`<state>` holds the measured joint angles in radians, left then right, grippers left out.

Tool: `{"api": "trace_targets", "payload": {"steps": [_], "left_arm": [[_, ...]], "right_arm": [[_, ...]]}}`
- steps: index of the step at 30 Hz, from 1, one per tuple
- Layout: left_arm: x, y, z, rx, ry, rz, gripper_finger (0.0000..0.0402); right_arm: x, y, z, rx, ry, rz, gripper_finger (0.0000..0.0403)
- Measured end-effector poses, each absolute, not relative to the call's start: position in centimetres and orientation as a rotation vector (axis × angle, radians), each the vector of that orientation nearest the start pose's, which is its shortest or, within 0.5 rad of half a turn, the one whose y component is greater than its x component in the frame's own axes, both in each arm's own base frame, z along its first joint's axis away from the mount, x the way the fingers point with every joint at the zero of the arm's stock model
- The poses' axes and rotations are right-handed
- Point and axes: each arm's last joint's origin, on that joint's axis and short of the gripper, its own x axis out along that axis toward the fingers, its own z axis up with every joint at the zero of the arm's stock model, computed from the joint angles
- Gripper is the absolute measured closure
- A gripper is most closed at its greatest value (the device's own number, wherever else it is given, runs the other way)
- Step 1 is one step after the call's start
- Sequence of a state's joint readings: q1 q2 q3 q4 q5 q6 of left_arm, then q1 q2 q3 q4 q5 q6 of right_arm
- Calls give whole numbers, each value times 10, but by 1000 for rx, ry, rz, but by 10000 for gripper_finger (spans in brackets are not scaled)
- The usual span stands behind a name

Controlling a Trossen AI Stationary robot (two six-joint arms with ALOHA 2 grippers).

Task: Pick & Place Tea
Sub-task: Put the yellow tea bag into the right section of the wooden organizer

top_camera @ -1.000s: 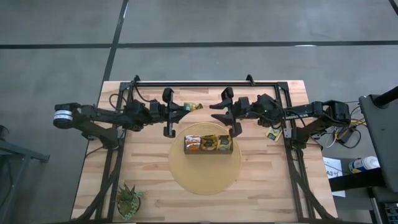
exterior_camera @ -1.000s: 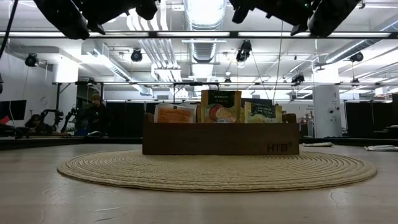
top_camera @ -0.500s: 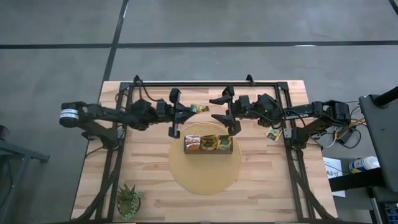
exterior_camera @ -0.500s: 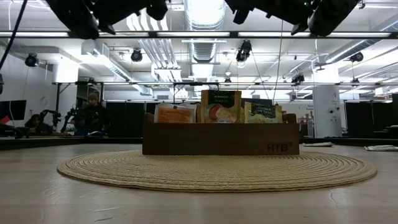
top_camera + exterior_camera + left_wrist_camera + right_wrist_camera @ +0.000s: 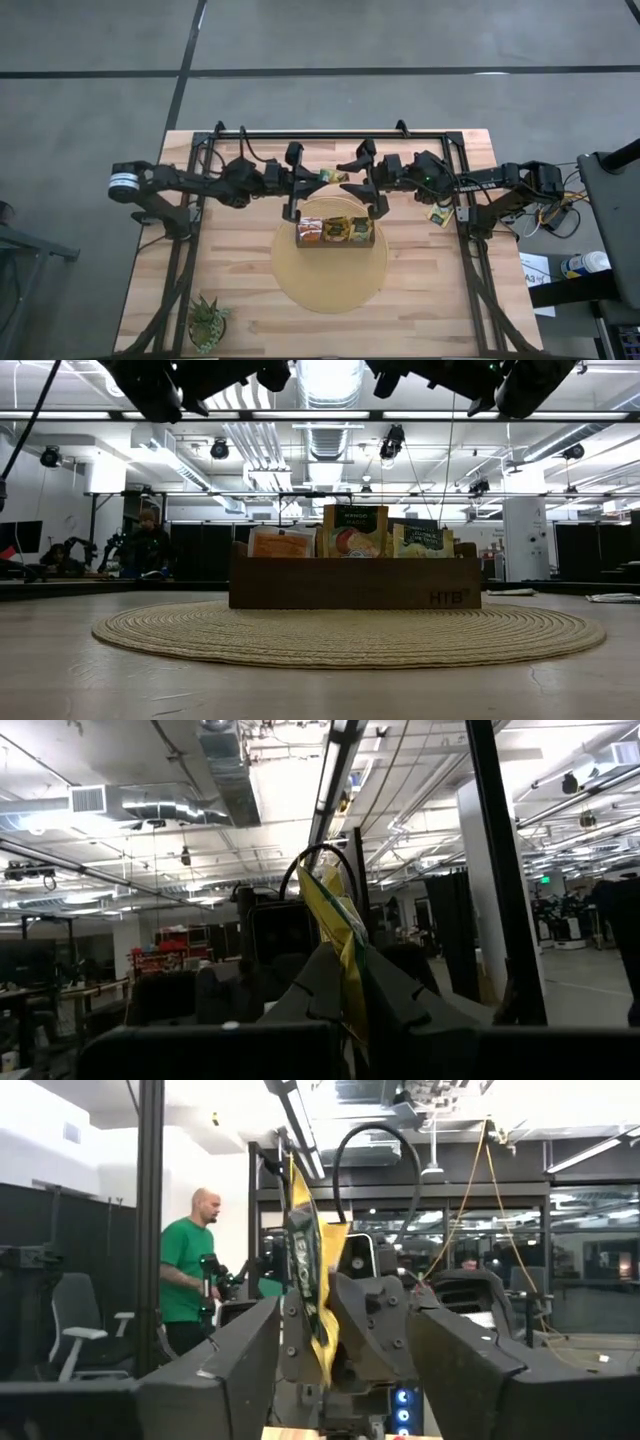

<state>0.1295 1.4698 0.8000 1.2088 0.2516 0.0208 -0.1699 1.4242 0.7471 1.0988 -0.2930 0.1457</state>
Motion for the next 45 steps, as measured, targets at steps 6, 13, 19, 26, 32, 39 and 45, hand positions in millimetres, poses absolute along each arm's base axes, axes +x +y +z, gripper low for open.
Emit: {"api": "trace_targets", "payload": {"steps": [6, 13, 19, 26, 32, 39, 45], "left_arm": [[309, 33, 308, 121, -523, -113, 385], [309, 34, 309, 125, -522, -95, 385], [310, 36, 307, 109, -486, -47, 340], [307, 39, 308, 109, -440, -32, 308], [295, 39, 316, 114, -324, -18, 273], [266, 39, 327, 150, -152, 125, 253], [245, 38, 324, 182, -143, 193, 253]], "right_arm": [[294, -42, 296, 36, -396, 151, 235], [295, -41, 296, -19, -392, 144, 377], [295, -42, 295, -21, -385, 138, 394], [295, -42, 295, -16, -375, 138, 394], [280, -39, 308, -17, -313, 138, 394], [253, -34, 315, 51, 42, 128, 394], [250, -27, 302, 99, 470, 150, 394]]}}
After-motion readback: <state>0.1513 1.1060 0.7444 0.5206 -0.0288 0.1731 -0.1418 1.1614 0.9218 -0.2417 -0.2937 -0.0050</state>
